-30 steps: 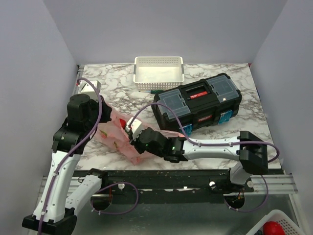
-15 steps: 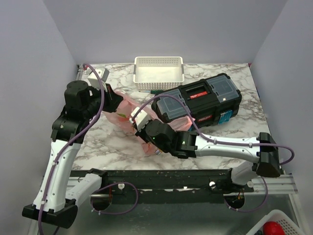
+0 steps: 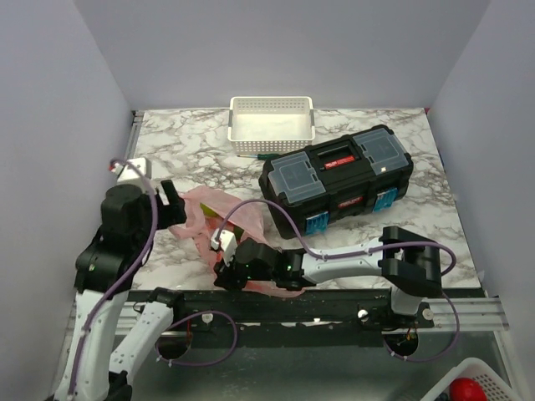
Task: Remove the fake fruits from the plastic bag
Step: Adjust the plastic bag at the center of the board.
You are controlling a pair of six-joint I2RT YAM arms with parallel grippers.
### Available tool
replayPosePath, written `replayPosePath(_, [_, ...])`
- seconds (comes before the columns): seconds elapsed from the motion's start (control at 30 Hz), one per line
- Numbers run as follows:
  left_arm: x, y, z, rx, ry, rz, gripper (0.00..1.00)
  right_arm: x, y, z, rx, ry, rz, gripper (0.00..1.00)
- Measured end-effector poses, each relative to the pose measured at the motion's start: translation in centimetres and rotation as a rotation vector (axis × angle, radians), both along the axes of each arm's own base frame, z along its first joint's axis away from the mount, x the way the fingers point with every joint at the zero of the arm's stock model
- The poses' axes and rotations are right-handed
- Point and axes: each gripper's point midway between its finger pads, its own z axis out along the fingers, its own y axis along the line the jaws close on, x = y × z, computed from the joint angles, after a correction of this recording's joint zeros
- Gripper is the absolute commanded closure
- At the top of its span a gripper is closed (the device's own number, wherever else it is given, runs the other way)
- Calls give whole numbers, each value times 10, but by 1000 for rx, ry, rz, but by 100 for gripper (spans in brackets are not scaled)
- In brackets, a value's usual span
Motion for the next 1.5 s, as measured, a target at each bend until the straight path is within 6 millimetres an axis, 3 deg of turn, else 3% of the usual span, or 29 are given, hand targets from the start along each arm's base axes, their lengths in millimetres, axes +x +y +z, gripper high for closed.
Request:
replayPosePath(0.17, [-28, -8, 75, -108, -256, -63, 18, -13, 19, 34, 157, 109, 41, 40])
replayPosePath(0.37, [-52, -39, 96, -222, -297, -232, 17, -7, 19, 78, 318, 225, 48, 25])
replayPosePath(0.6, [-83, -92, 127, -412, -323, -533, 17, 17, -3, 112, 373, 262, -62, 24])
replayPosePath(0.67, [-84, -106, 119, -463, -292, -614, 19, 19, -9, 119, 370, 258, -91, 26])
replayPosePath(0.73, [-81, -118, 98, -496, -214, -664, 23, 20, -17, 126, 372, 254, -117, 34])
replayPosePath(0.93, [-72, -143, 47, -457, -11, -720, 55, 29, -48, 135, 376, 232, -226, 70])
replayPosePath(1.0, [-65, -147, 33, -404, 32, -704, 62, 33, -55, 131, 366, 221, -262, 75])
replayPosePath(1.1, [-57, -149, 16, -328, 76, -674, 67, 37, -60, 123, 336, 214, -294, 76])
replayPosePath(1.2, [-46, -150, 0, -243, 112, -636, 62, 41, -59, 112, 310, 212, -314, 77])
replayPosePath(1.33, [-32, -147, -25, -152, 151, -591, 73, 48, -56, 83, 243, 205, -353, 77])
replayPosePath(1.47, [-14, -141, -55, -73, 202, -514, 71, 56, -52, 55, 169, 181, -385, 77])
replayPosePath(1.5, [-15, -138, -72, -51, 238, -500, 70, 59, -51, 50, 154, 170, -393, 77])
